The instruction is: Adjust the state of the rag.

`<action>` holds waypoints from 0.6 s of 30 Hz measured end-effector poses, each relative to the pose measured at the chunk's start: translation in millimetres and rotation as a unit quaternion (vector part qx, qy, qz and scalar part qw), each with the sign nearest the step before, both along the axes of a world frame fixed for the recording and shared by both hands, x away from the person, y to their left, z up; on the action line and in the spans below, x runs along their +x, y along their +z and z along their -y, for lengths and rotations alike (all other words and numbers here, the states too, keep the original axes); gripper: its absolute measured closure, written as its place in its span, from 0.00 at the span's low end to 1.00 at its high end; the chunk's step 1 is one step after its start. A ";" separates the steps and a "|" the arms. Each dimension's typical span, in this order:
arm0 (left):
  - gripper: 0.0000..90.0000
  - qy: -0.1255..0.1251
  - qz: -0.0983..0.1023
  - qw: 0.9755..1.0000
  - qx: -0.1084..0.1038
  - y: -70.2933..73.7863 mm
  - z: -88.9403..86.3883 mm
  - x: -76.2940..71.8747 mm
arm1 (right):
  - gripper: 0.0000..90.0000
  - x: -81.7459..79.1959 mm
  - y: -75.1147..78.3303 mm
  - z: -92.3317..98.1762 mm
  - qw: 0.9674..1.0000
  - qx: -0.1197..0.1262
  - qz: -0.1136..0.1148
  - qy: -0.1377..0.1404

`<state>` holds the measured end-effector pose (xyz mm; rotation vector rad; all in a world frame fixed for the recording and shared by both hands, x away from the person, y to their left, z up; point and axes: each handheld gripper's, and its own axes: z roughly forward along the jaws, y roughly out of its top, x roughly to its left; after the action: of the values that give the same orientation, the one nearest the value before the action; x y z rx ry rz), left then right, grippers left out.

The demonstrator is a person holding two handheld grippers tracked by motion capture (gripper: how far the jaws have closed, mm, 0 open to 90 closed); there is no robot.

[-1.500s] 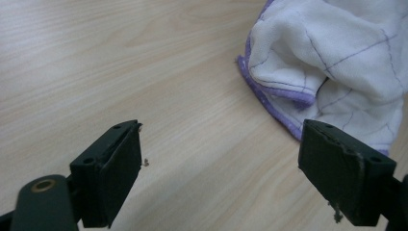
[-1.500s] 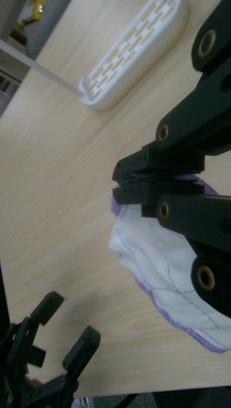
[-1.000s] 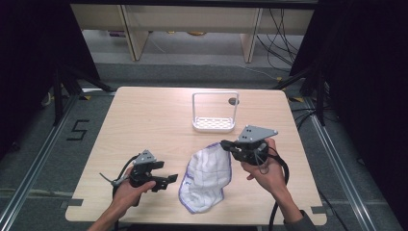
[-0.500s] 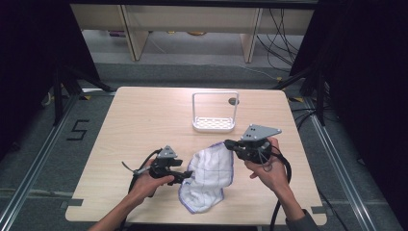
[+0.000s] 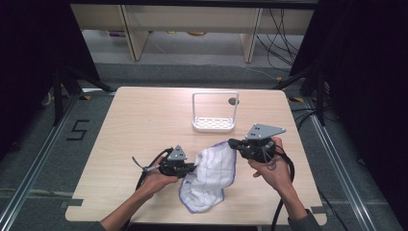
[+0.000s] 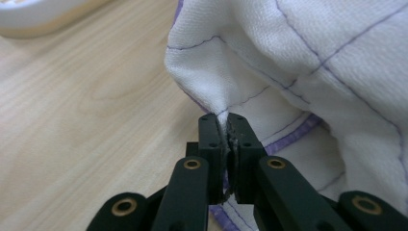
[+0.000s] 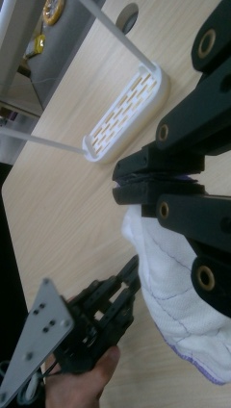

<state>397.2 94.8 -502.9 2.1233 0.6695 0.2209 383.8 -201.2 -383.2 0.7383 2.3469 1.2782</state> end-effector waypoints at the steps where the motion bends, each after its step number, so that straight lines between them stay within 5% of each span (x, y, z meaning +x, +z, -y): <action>1: 0.95 -0.002 0.004 1.000 0.000 4.2 -3.0 0.6 | 0.98 0.4 0.1 2.1 1.000 -0.002 -0.003 -0.001; 12: 0.95 -0.002 0.068 0.998 -0.006 77.6 -41.1 -7.8 | 0.98 5.5 -1.8 19.8 1.000 -0.005 -0.009 -0.028; 18: 0.95 -0.003 0.073 0.997 0.001 109.0 -62.1 -9.7 | 0.98 3.9 0.8 16.6 1.000 -0.006 -0.008 -0.023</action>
<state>387.5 156.9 -393.8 2.0878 0.5775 0.3692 387.6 -217.8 -382.4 0.7971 2.3326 1.2432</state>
